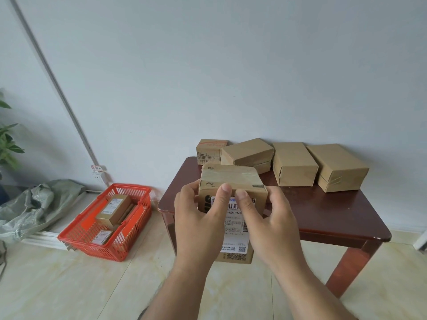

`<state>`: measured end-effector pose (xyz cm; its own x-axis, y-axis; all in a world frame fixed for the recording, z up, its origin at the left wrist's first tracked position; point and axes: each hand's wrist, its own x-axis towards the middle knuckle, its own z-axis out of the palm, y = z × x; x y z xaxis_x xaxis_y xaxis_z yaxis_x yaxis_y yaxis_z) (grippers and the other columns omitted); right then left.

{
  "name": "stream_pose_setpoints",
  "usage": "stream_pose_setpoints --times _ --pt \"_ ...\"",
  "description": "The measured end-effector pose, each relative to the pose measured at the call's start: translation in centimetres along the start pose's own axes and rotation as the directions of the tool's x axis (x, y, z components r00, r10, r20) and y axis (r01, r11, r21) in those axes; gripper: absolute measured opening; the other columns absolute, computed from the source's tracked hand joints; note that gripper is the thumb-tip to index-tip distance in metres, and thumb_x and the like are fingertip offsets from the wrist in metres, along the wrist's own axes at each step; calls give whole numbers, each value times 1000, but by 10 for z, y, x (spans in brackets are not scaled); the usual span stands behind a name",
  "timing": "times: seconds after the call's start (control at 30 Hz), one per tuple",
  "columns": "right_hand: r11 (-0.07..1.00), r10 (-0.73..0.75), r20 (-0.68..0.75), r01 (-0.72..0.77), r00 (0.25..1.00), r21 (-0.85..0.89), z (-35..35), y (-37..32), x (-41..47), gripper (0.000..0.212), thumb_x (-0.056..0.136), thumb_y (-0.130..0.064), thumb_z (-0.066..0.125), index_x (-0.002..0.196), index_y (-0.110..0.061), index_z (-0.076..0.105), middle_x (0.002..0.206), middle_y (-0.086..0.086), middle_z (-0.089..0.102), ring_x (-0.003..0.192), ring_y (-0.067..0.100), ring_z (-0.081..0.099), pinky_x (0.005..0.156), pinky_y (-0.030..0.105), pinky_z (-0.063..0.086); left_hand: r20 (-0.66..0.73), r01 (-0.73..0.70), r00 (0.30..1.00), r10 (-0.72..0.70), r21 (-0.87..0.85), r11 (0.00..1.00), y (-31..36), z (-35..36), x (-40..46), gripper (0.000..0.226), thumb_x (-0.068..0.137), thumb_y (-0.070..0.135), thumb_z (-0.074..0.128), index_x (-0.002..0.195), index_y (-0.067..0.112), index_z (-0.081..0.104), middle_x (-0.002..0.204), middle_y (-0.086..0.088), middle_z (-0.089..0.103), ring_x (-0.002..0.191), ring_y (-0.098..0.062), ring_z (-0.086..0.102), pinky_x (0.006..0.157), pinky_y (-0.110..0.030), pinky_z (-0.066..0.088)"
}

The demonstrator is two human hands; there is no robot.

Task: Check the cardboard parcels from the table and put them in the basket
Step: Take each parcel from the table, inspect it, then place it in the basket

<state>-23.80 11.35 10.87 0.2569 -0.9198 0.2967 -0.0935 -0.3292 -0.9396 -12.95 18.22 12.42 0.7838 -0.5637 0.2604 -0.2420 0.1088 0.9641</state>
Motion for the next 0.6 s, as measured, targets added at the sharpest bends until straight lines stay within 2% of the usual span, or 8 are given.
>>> stream_pose_setpoints --times 0.1,0.17,0.23,0.3,0.43,0.47,0.57,0.6 --pt "995 70 24 -72 997 63 1 -1 5 35 84 -74 67 101 -43 64 108 -10 72 98 8 72 81 37 60 -1 39 999 -40 -19 999 -1 3 -4 41 78 64 76 109 42 60 116 4 66 106 -12 68 92 -45 59" --pt "988 115 31 -118 993 96 0 -1 9 19 92 -54 73 101 -39 64 108 -9 73 95 6 72 76 30 58 21 44 999 -43 -31 999 -5 5 -8 40 85 44 81 117 35 58 121 2 65 102 -3 68 85 -26 59" --pt "989 119 24 -121 993 89 -2 0 12 16 93 -41 75 102 -37 63 108 -10 73 94 4 71 72 24 56 44 56 998 -54 -35 998 -10 7 -11 42 88 29 82 121 28 56 122 3 64 97 2 67 74 -11 53" --pt "992 108 35 -110 994 62 -2 2 12 19 92 -37 76 104 -36 61 111 -10 71 96 1 69 70 18 53 41 68 997 -67 -21 997 -11 6 -9 41 88 30 82 118 28 55 118 5 65 95 3 67 72 -10 52" --pt "996 89 53 -89 995 5 0 7 1 29 89 -36 80 107 -33 57 114 -6 69 102 5 67 77 20 51 -9 62 998 -62 -2 998 -10 2 3 37 87 34 84 108 28 55 109 0 69 86 -2 69 70 -15 54" --pt "996 86 50 -85 995 -4 0 7 0 31 88 -36 81 106 -33 56 113 -5 68 99 4 67 74 17 50 -9 55 998 -55 -2 998 -11 2 5 37 87 35 84 110 28 56 111 1 69 88 -1 69 71 -14 54" --pt "996 90 18 -90 996 -25 -1 5 5 33 87 -39 82 103 -33 54 111 -5 67 91 -1 66 68 12 49 31 39 999 -41 39 998 -13 2 3 46 87 41 83 127 36 60 124 10 60 107 0 65 88 -17 55" --pt "996 90 3 -90 996 -29 -1 3 9 34 87 -41 82 101 -32 54 110 -5 67 89 -1 65 67 13 50 53 27 998 -30 65 998 -13 3 0 47 88 41 81 130 39 60 124 14 55 108 4 62 88 -12 52"
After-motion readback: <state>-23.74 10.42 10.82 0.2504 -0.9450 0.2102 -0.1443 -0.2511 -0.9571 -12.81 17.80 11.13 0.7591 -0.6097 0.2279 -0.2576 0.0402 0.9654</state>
